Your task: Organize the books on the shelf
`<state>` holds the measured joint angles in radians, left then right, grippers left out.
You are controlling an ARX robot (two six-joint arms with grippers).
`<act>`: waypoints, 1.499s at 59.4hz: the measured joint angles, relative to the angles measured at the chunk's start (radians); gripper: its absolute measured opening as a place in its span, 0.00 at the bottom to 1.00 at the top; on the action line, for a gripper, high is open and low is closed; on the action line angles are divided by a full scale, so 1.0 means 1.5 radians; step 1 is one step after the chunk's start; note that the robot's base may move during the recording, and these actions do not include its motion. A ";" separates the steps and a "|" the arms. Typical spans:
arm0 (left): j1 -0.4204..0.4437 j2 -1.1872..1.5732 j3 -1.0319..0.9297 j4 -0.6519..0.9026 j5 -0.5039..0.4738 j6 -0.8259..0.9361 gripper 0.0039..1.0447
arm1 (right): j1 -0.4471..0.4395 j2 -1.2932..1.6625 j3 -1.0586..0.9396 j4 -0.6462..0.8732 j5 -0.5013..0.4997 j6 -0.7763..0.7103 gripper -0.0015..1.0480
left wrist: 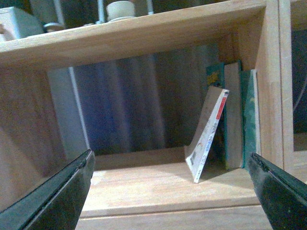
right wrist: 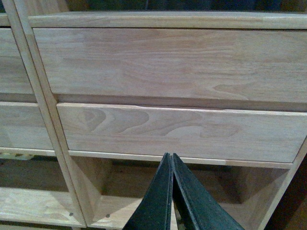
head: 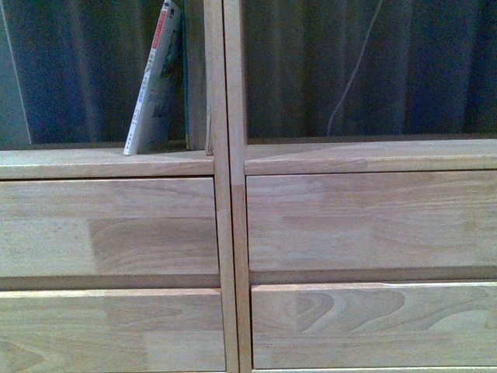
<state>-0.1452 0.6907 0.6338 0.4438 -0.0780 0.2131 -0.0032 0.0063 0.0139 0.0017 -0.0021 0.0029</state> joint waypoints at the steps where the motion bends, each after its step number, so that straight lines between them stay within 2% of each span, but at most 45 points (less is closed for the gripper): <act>1: 0.012 -0.024 -0.011 -0.014 0.010 -0.004 0.93 | 0.000 0.000 0.000 0.000 0.000 0.000 0.03; 9: 0.103 -0.191 -0.097 -0.117 0.060 -0.047 0.93 | 0.000 0.000 0.000 0.000 0.000 0.000 0.03; 13: 0.108 -0.249 -0.141 -0.138 0.065 -0.062 0.93 | 0.000 0.000 0.000 0.000 0.000 0.000 0.03; 18: 0.086 -0.292 -0.202 -0.175 0.063 -0.090 0.93 | 0.000 0.000 0.000 0.000 0.000 0.000 0.03; 21: 0.090 -0.305 -0.210 -0.299 0.057 -0.114 0.81 | 0.000 0.000 0.000 0.000 -0.001 0.000 0.03; 23: 0.092 -0.315 -0.227 -0.338 0.048 -0.124 0.73 | 0.000 0.000 0.000 0.000 0.000 0.000 0.03; 47: 0.094 -0.383 -0.329 -0.316 0.050 -0.139 0.02 | 0.000 0.000 0.000 0.000 0.001 0.000 0.03; 89: 0.094 -0.454 -0.415 -0.300 0.052 -0.139 0.02 | 0.000 0.000 0.000 0.000 0.001 0.000 0.03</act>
<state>-0.0036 0.0101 0.0120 -0.0055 -0.0006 0.0048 -0.0032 0.0063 0.0139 0.0013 -0.0013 0.0029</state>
